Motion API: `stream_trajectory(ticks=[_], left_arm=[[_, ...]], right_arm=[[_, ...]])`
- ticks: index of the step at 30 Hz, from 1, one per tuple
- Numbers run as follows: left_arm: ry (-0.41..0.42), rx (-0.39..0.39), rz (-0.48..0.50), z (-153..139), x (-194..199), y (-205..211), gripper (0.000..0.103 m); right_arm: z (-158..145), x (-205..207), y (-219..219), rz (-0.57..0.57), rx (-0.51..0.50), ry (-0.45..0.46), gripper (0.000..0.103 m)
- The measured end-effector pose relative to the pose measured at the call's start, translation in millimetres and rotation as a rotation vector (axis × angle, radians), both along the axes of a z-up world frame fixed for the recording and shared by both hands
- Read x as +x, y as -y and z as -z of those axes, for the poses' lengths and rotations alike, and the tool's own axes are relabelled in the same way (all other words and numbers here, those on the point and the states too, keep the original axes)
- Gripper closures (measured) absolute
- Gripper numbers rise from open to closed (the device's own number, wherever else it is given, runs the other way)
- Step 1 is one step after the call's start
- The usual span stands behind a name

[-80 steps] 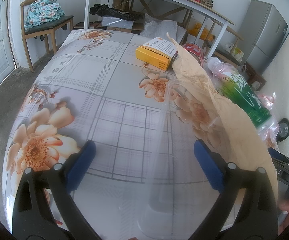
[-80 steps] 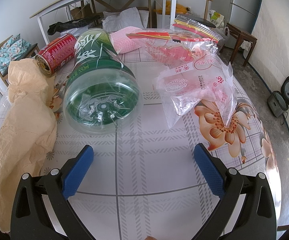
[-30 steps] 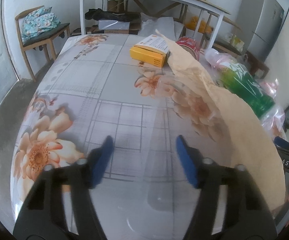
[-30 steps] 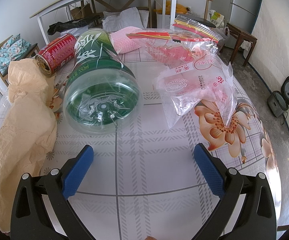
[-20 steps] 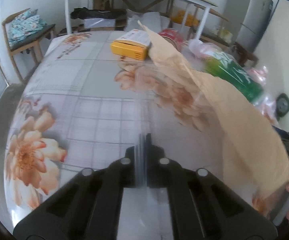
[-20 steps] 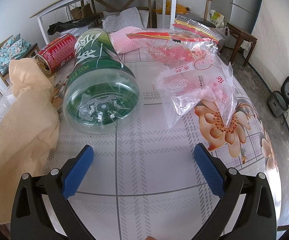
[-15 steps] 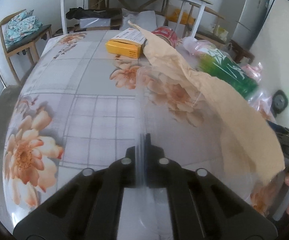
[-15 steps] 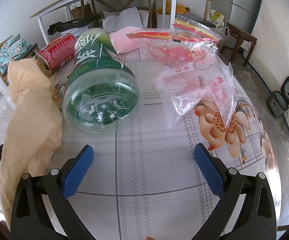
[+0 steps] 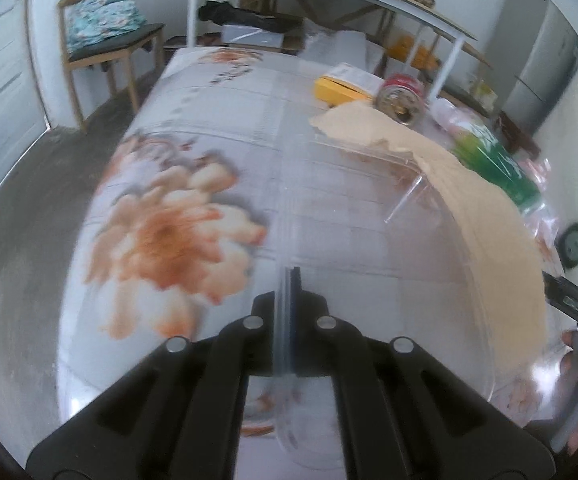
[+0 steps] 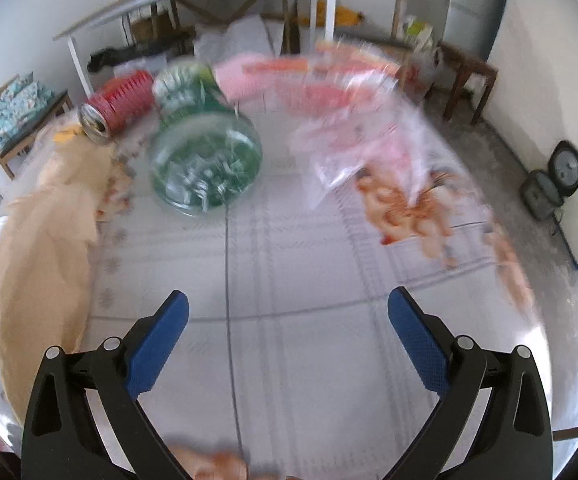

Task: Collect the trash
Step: 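Grasp the clear plastic container with the left gripper while the right grasps the crumpled beige paper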

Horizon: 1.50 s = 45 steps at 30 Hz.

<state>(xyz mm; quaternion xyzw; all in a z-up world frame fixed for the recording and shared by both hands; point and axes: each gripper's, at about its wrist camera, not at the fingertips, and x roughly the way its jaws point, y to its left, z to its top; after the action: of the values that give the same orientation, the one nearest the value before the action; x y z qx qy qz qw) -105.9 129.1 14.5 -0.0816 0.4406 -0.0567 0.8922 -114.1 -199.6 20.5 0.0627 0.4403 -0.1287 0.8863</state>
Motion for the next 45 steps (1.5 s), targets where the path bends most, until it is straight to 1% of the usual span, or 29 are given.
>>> stream_trajectory(ticks=[2, 5, 6, 8, 9, 14, 15, 18, 21, 22, 23, 24, 26, 28, 29, 30, 32, 33, 35, 38, 42, 45], left_arm=[[0.017, -0.001, -0.031, -4, -4, -13, 0.103], [0.039, 0.006, -0.056, -7, -9, -25, 0.103], [0.037, 0.005, -0.058, -7, -10, -28, 0.103], [0.03, -0.005, -0.065, -7, -8, -32, 0.103], [0.026, -0.021, -0.065, -6, -7, -35, 0.103], [0.011, -0.028, -0.068, -2, -5, -38, 0.103], [0.01, -0.028, -0.067, -2, -5, -37, 0.103], [0.008, -0.03, -0.065, -1, -4, -37, 0.103], [0.005, -0.045, -0.067, 0, -4, -38, 0.103], [0.004, -0.052, -0.067, 0, -3, -38, 0.103], [0.003, -0.059, -0.067, 1, -3, -39, 0.103], [0.001, -0.07, -0.064, 1, -3, -40, 0.103], [0.001, -0.079, -0.064, 2, -2, -41, 0.103], [0.004, -0.083, -0.064, 1, -3, -41, 0.103], [0.005, -0.086, -0.062, 1, -3, -41, 0.103], [0.006, -0.088, -0.06, 1, -3, -41, 0.103], [0.009, -0.091, -0.057, 1, -3, -41, 0.103], [0.013, -0.094, -0.056, 0, -3, -41, 0.103], [0.019, -0.105, -0.052, -1, -3, -42, 0.103], [0.034, -0.103, -0.042, -4, -5, -40, 0.103], [0.049, -0.106, -0.023, -9, -7, -35, 0.103], [0.061, -0.118, -0.014, -19, -10, -33, 0.103]], right_arm=[[-18, -16, -6, 0.025, -0.024, 0.063, 0.006], [-36, -20, -13, 0.006, 0.025, 0.103, 0.006], [-43, -17, -22, -0.023, 0.044, 0.108, 0.006], [-51, -5, -43, -0.093, 0.051, 0.103, 0.006], [-53, 7, -61, -0.149, 0.054, 0.1, 0.006], [-42, 50, -114, -0.266, 0.034, 0.045, 0.006], [-38, 57, -121, -0.287, 0.044, 0.039, 0.006], [-26, 74, -134, -0.31, 0.042, 0.005, 0.006], [-14, 85, -139, -0.31, 0.005, -0.026, 0.006], [-11, 86, -139, -0.314, -0.001, -0.029, 0.008], [-10, 84, -138, -0.322, 0.006, -0.028, 0.017], [-7, 84, -137, -0.336, 0.031, -0.036, 0.024], [0, 84, -135, -0.358, 0.071, -0.065, 0.048], [8, 84, -136, -0.369, 0.067, -0.085, 0.057], [8, 81, -137, -0.375, 0.052, -0.076, 0.065], [8, 80, -137, -0.382, 0.062, -0.074, 0.069], [6, 75, -138, -0.39, 0.053, -0.067, 0.092], [4, 71, -138, -0.393, 0.04, -0.053, 0.094], [1, 64, -137, -0.407, 0.056, -0.04, 0.096], [-9, 48, -134, -0.414, 0.076, -0.009, 0.096], [-31, 28, -128, -0.423, 0.091, 0.032, 0.097], [-51, 14, -124, -0.436, 0.074, 0.053, 0.097]])
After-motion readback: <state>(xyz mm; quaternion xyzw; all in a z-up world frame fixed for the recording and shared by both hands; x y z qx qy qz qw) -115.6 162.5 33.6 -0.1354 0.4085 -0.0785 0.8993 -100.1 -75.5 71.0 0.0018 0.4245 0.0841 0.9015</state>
